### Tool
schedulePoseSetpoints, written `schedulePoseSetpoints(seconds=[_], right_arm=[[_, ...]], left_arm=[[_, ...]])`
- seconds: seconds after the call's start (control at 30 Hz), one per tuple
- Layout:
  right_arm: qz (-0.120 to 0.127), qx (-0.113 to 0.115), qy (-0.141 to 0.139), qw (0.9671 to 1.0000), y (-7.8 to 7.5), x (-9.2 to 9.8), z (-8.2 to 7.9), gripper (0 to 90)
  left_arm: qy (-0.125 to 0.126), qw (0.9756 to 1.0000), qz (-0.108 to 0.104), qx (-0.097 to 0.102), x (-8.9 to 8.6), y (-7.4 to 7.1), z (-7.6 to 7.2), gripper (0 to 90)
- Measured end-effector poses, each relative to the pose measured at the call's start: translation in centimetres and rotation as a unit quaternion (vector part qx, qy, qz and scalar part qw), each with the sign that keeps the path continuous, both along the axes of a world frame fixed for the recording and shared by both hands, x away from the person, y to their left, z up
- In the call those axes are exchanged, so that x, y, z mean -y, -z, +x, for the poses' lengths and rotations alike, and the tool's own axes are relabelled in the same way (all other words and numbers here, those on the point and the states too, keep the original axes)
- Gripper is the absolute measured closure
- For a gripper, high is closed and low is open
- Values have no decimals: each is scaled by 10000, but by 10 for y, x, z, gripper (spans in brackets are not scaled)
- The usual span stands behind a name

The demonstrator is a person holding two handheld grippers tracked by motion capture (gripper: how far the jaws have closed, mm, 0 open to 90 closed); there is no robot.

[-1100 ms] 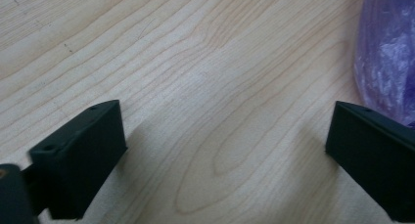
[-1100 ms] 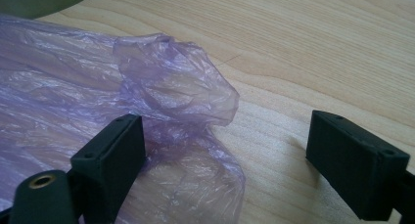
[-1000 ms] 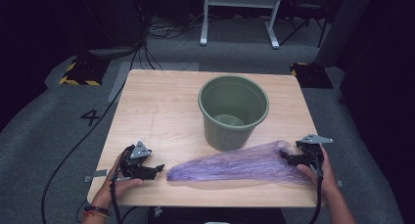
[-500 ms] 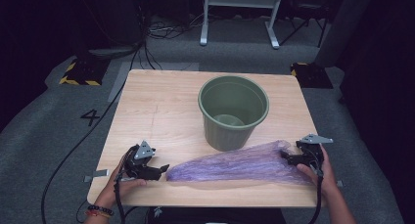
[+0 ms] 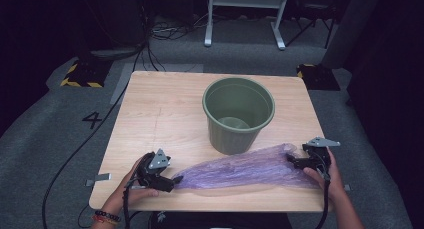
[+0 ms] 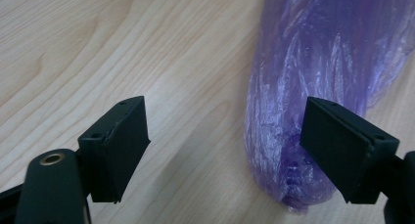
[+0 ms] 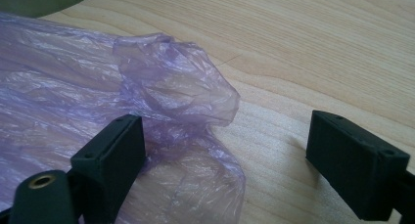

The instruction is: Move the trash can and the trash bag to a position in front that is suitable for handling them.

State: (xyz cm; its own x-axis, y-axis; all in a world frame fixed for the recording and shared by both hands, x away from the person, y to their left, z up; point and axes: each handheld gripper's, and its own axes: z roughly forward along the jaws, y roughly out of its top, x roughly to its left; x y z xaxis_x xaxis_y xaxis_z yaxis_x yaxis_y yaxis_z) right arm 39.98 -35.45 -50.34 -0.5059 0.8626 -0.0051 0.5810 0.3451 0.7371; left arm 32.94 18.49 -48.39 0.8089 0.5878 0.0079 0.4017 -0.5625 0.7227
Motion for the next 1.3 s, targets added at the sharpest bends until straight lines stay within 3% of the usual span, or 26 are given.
schedulePoseSetpoints(seconds=[0.1,0.33,0.53,0.7,0.73,0.9,1.1,1.3], right_arm=[[0,0,-2,10000,0,0,0,145],[0,0,-4,10000,0,0,0,145],[6,3,0,10000,0,1,0,150],[57,27,-1,10000,-1,3,0,182],[202,58,-20,9998,-4,6,-1,189],[248,107,-83,9996,-11,11,-2,190],[426,205,-98,9988,-21,12,-4,188],[497,566,-253,9968,-43,-5,-4,191]], left_arm=[[199,9998,-59,-34,3,2,-2,199],[494,9984,266,-32,12,10,-2,306],[624,9978,217,-77,12,11,-1,428],[674,9975,161,-147,10,12,2,472],[671,9975,148,-150,9,12,3,487],[664,9976,88,-145,1,13,7,489],[428,9990,-12,-98,-13,15,11,475],[329,9994,-59,-78,-17,17,13,436]])
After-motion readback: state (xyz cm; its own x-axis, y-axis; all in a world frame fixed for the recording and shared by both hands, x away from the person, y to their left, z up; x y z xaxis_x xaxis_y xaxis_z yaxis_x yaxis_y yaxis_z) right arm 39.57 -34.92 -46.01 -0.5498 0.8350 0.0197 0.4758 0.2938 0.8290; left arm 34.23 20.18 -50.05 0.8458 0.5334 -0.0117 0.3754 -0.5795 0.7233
